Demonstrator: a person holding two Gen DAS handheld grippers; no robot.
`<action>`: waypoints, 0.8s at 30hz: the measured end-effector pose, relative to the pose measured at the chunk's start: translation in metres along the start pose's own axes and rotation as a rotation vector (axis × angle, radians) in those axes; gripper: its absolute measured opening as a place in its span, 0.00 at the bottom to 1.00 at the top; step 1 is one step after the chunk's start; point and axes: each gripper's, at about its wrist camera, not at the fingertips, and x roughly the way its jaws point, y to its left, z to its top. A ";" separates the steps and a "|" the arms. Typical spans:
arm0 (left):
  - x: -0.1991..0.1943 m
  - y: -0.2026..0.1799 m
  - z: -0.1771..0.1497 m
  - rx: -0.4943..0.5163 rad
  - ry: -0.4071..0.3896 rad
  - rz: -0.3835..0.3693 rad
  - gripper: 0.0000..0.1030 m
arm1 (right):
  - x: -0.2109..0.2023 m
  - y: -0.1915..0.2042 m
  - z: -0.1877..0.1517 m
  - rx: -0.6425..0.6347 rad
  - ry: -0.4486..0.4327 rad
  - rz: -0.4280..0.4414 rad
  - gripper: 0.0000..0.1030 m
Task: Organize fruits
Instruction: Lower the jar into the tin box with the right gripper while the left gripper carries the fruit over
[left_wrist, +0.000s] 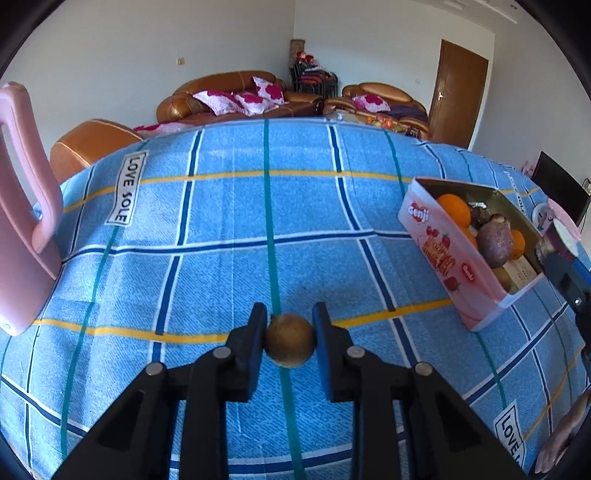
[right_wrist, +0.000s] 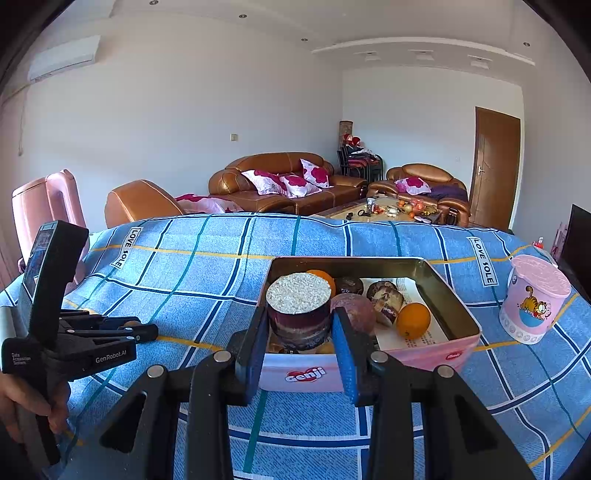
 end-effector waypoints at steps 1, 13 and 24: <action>-0.009 -0.003 -0.001 0.004 -0.040 0.009 0.26 | 0.000 0.000 0.000 0.002 -0.001 0.000 0.36; -0.042 -0.065 -0.004 0.001 -0.226 0.062 0.26 | -0.008 -0.004 -0.001 -0.040 -0.045 -0.044 0.36; -0.037 -0.109 0.000 0.035 -0.240 0.025 0.26 | -0.008 -0.039 -0.001 -0.015 -0.046 -0.105 0.36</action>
